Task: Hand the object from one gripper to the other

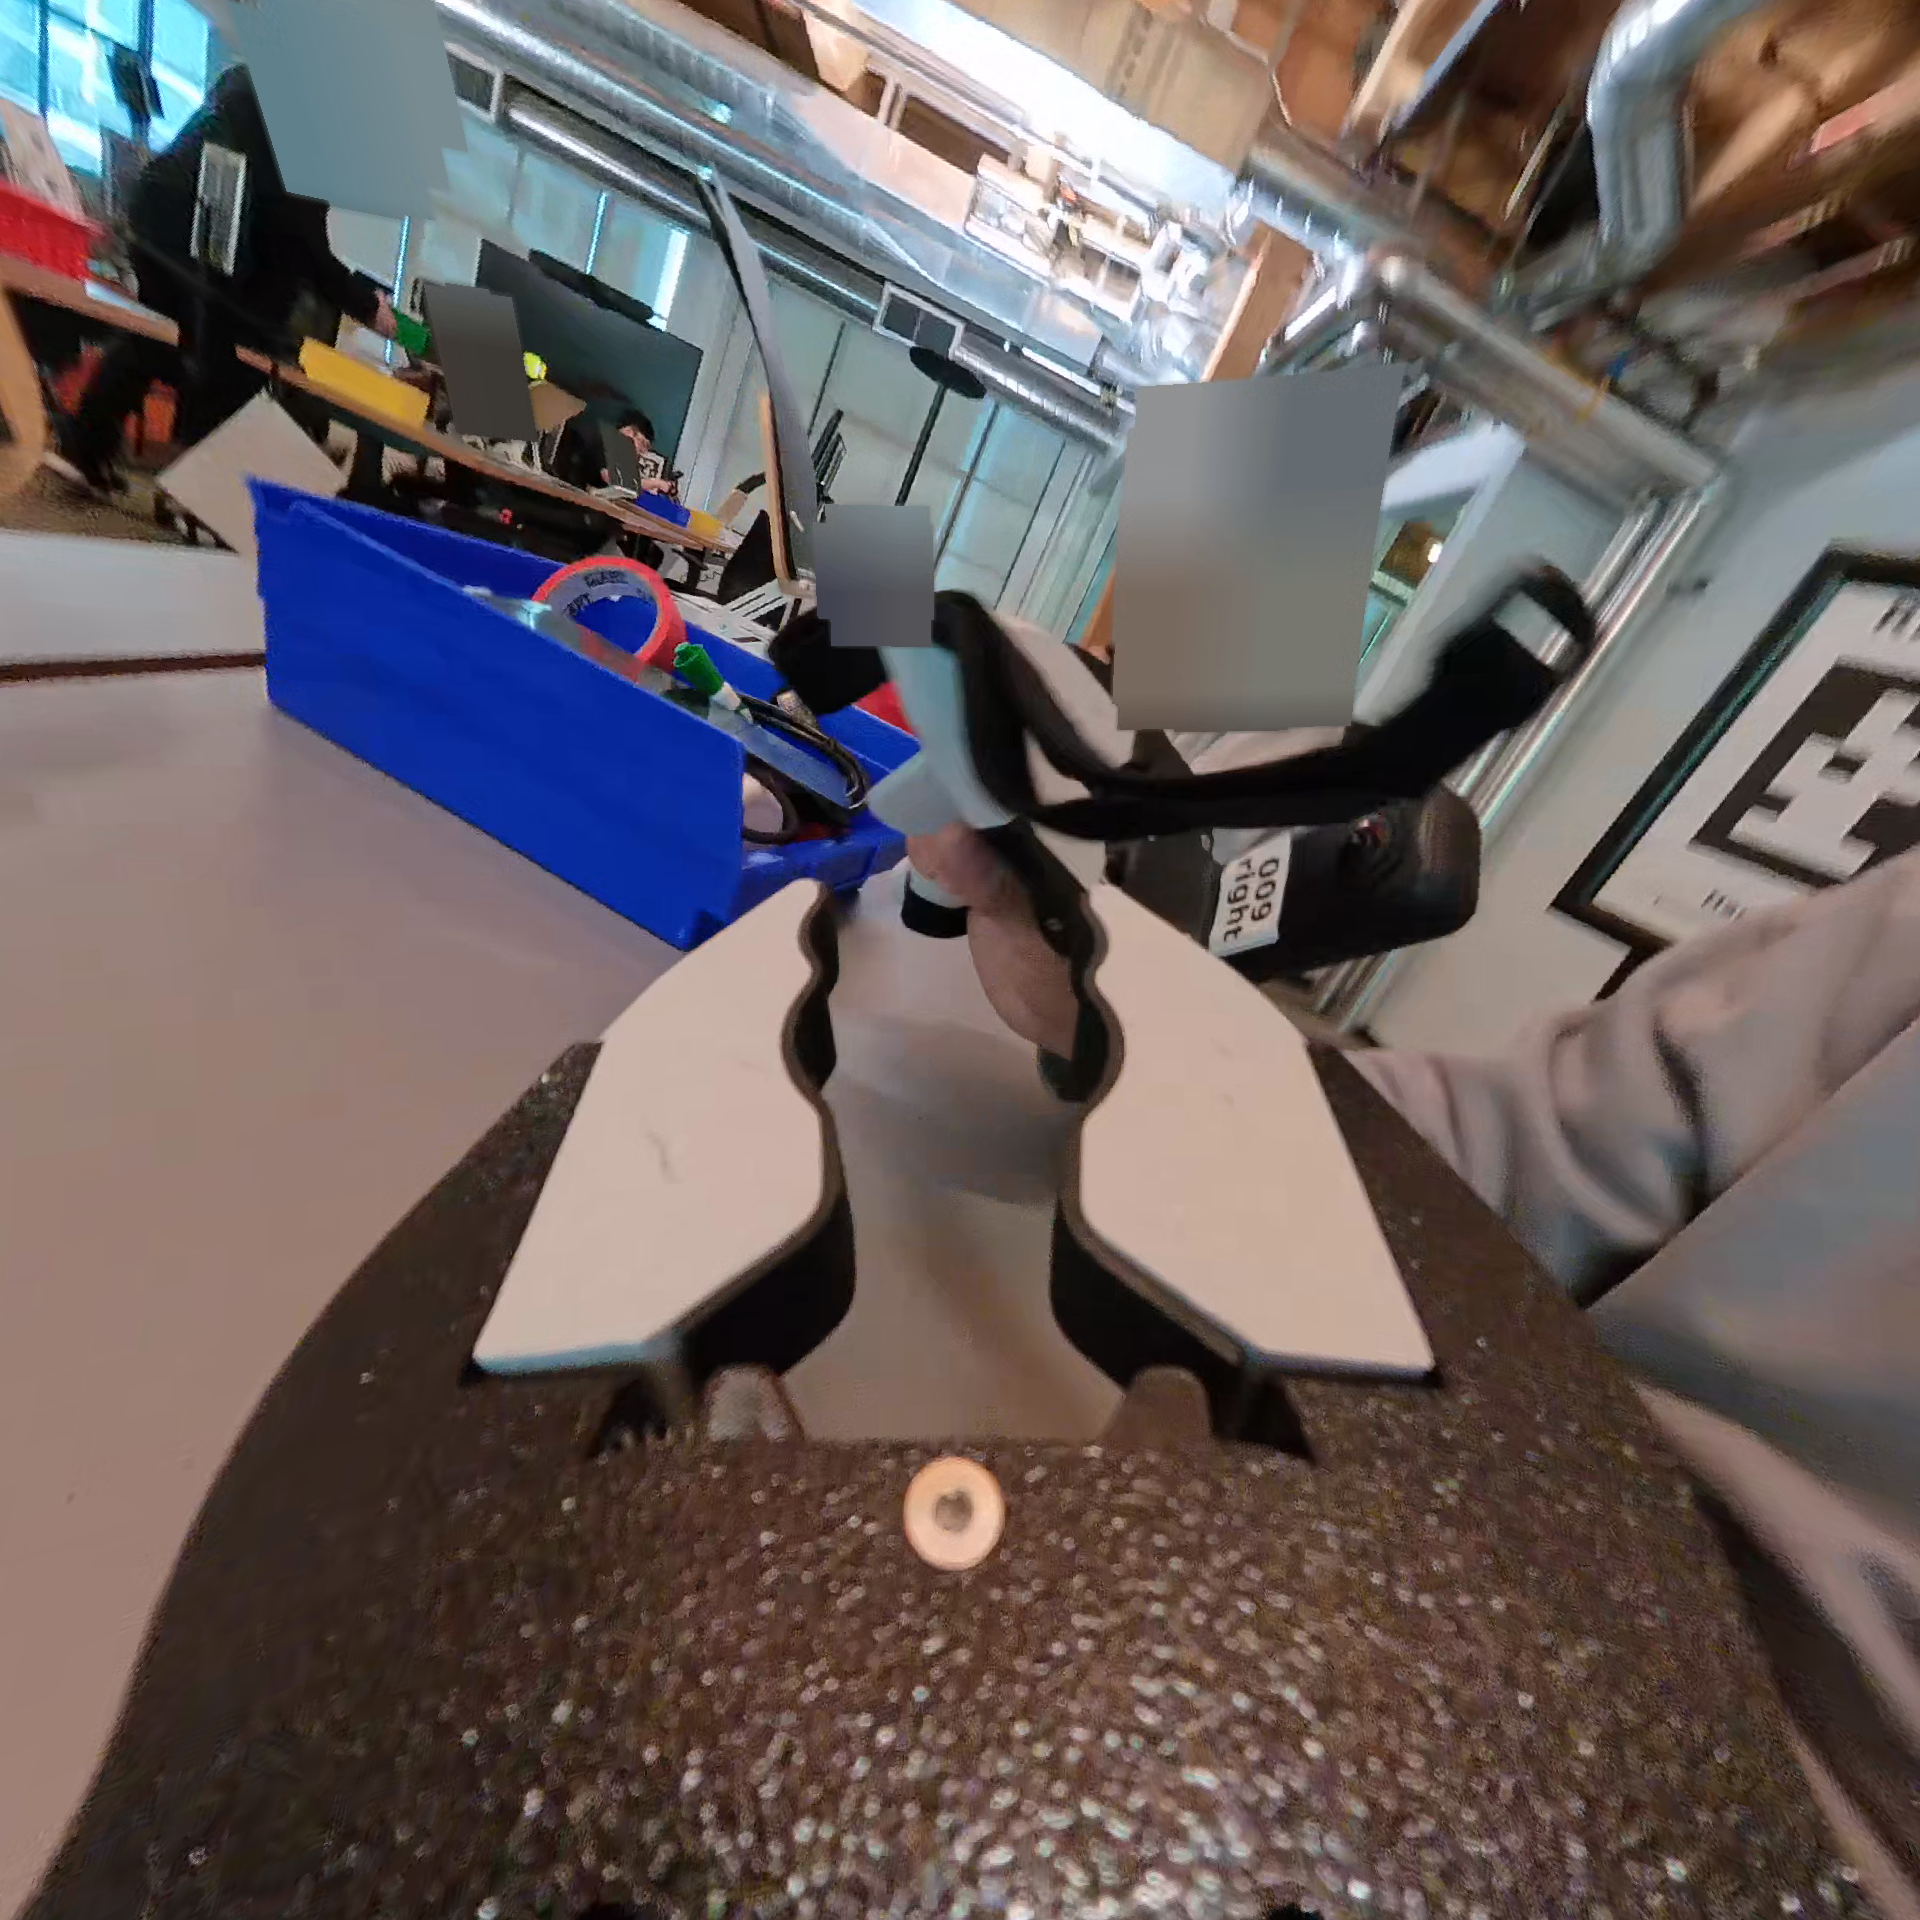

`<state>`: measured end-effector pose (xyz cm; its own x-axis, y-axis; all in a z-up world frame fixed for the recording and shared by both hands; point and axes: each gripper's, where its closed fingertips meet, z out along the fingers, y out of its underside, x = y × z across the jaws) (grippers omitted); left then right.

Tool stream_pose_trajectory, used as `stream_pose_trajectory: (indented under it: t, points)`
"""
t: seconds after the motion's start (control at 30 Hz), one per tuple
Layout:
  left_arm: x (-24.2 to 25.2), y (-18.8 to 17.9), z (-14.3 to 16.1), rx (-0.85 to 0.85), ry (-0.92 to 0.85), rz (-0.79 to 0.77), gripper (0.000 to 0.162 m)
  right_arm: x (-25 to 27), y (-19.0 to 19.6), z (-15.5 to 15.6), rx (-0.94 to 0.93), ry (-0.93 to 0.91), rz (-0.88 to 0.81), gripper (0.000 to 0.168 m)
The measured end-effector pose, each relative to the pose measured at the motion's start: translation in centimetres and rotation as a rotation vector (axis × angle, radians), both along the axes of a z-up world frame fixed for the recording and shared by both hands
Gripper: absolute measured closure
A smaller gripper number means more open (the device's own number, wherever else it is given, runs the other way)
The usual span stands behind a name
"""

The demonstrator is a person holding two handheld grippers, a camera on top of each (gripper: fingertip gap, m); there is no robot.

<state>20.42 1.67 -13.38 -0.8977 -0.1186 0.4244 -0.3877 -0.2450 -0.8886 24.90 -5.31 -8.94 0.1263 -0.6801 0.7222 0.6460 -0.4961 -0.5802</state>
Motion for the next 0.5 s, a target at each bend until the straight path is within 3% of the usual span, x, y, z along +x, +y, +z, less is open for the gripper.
stream_pose_trajectory:
  t: [0.13,0.27,0.5]
  points:
    - [2.6,2.1,-0.5,-0.065,0.184,0.071,0.123,-0.4,-0.6,0.6,-0.017,-0.054,0.000,0.163]
    - [1.8,2.1,0.4,-0.157,0.267,-0.032,0.125,-0.8,0.8,-0.5,-0.196,-0.115,-0.012,0.163]
    - [-1.3,-0.2,-1.1,0.055,0.179,-0.182,0.124,-0.8,2.7,-2.8,-0.353,-0.080,0.025,0.163]
